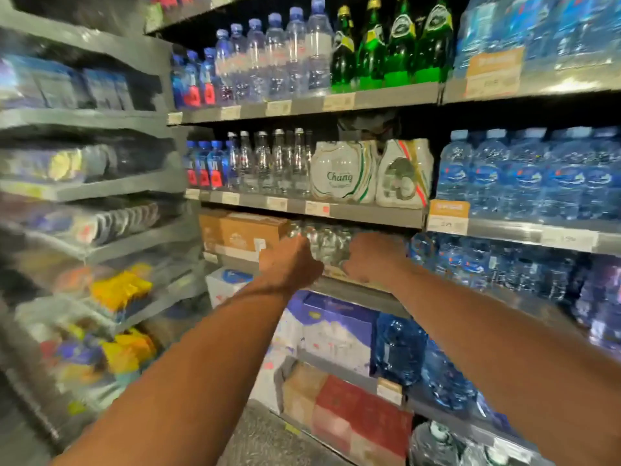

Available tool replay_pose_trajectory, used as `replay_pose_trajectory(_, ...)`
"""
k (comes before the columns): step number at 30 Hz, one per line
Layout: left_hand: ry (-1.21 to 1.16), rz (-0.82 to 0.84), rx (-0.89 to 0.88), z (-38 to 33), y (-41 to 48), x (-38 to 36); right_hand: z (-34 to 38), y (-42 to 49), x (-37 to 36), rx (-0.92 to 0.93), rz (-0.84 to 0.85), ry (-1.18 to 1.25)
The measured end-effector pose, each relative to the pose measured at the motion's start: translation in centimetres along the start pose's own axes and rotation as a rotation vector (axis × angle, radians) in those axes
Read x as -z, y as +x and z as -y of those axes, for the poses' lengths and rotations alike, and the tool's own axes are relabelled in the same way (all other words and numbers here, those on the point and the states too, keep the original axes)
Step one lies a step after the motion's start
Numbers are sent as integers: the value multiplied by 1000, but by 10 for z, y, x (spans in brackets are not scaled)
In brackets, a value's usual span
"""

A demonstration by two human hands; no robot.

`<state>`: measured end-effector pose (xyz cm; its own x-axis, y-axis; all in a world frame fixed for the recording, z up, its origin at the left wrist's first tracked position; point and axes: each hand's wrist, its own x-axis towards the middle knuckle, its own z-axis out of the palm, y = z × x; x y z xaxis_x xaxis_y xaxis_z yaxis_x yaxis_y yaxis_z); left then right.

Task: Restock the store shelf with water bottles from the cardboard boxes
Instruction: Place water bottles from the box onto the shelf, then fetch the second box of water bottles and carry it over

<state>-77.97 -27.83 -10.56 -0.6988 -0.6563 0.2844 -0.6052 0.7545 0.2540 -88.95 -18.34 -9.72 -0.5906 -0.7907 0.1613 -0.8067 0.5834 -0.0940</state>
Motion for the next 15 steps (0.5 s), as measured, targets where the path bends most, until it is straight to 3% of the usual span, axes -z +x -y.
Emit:
replay_pose_trajectory(7,171,-29,315,160,-86,43,177,-7,-43,339,65,10)
replay_pose_trajectory(15,304,-73,799,298,-211,88,380,-49,-75,757,91,87)
